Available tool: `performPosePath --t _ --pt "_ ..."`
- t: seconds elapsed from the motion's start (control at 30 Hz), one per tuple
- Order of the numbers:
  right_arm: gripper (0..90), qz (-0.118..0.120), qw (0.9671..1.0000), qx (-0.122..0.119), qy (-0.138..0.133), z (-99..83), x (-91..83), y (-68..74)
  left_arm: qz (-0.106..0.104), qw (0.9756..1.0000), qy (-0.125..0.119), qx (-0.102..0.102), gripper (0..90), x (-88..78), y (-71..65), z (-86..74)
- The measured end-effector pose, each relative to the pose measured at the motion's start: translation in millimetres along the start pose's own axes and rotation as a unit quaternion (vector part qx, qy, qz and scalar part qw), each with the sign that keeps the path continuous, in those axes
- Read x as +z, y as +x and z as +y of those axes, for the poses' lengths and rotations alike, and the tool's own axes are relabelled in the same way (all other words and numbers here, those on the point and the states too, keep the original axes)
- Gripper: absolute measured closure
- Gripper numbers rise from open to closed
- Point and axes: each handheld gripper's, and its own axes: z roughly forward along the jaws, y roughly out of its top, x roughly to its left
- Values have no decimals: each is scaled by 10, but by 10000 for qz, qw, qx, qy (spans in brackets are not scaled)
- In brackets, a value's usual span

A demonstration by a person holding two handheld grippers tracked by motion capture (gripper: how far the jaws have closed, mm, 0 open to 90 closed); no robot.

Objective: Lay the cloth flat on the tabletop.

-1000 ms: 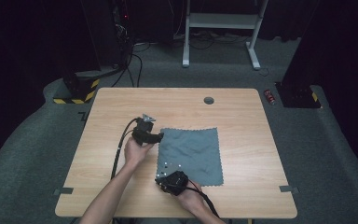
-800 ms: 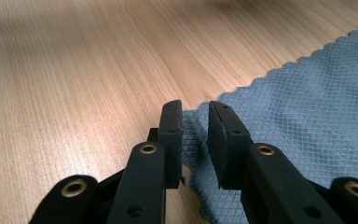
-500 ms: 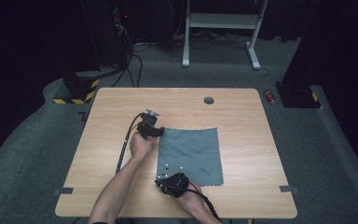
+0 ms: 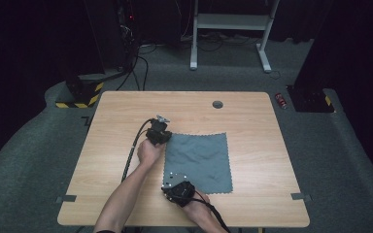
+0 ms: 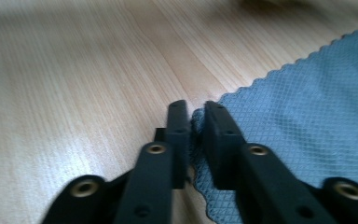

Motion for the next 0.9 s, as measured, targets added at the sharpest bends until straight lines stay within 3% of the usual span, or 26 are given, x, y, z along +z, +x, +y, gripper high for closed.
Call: performPosePath --t 0.1,0.27,0.5,0.7,0.9 --pt "885 -209 9995 -200 91 20 2 40 -66 10000 56 -37 894 0 11 14" --pt "894 -143 9998 -100 84 12 -13 15 -250 9995 6 -216 897 -32 70 22" --pt "896 -53 9998 119 -148 29 -149 -35 -414 9987 -226 -196 899 -186 99 108" --pt "898 25 9996 128 -254 96 -222 -33 -509 9980 -309 -219 900 -299 124 148" --pt "898 255 9988 61 -415 197 -203 23 -475 9981 -312 -235 900 -454 241 114"
